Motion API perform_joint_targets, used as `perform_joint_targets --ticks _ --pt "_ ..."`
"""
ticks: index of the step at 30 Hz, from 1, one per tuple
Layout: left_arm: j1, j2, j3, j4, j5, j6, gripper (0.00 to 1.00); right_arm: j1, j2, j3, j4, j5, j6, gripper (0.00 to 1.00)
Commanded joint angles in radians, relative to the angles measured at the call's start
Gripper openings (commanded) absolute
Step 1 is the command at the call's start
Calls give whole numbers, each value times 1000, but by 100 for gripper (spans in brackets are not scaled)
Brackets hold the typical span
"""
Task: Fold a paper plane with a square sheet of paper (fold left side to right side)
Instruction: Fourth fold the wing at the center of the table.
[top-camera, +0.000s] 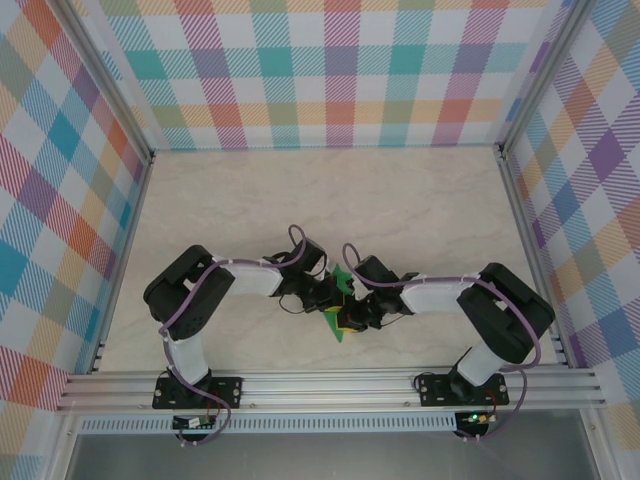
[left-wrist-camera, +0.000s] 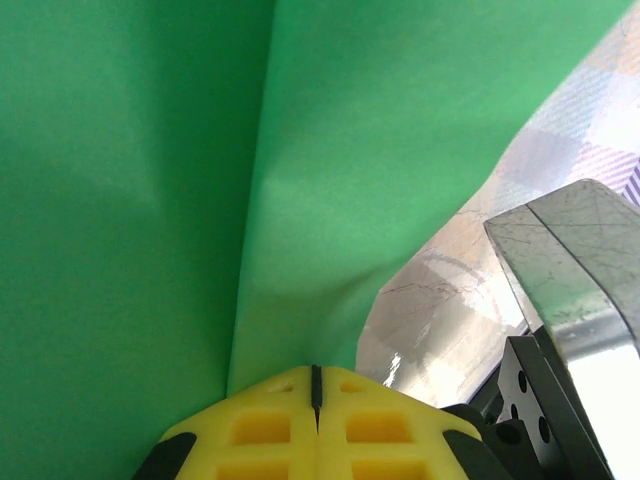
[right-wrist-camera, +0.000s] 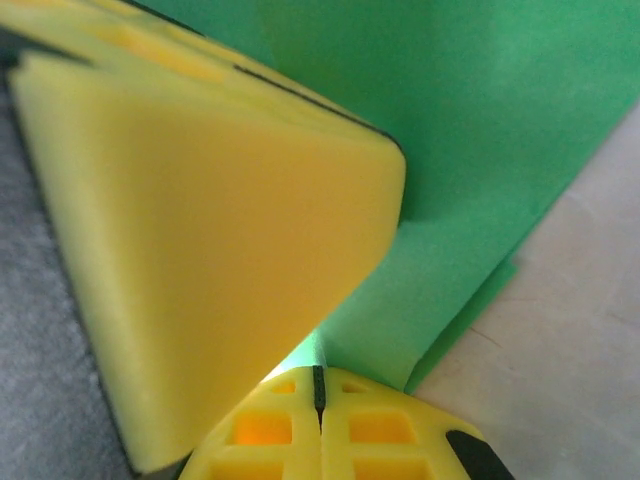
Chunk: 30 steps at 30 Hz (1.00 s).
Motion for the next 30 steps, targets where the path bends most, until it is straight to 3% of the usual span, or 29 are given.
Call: perform_joint_targets --ticks 1,16,30 --pt "20 34 13 -51 -65 46 0 4 49 -34 -165 120 -27 0" --pt "129 70 141 -125 -50 147 0 10 63 -45 -168 113 -31 0" --pt "228 196 306 -220 11 279 0 18 57 -52 -164 108 -29 0"
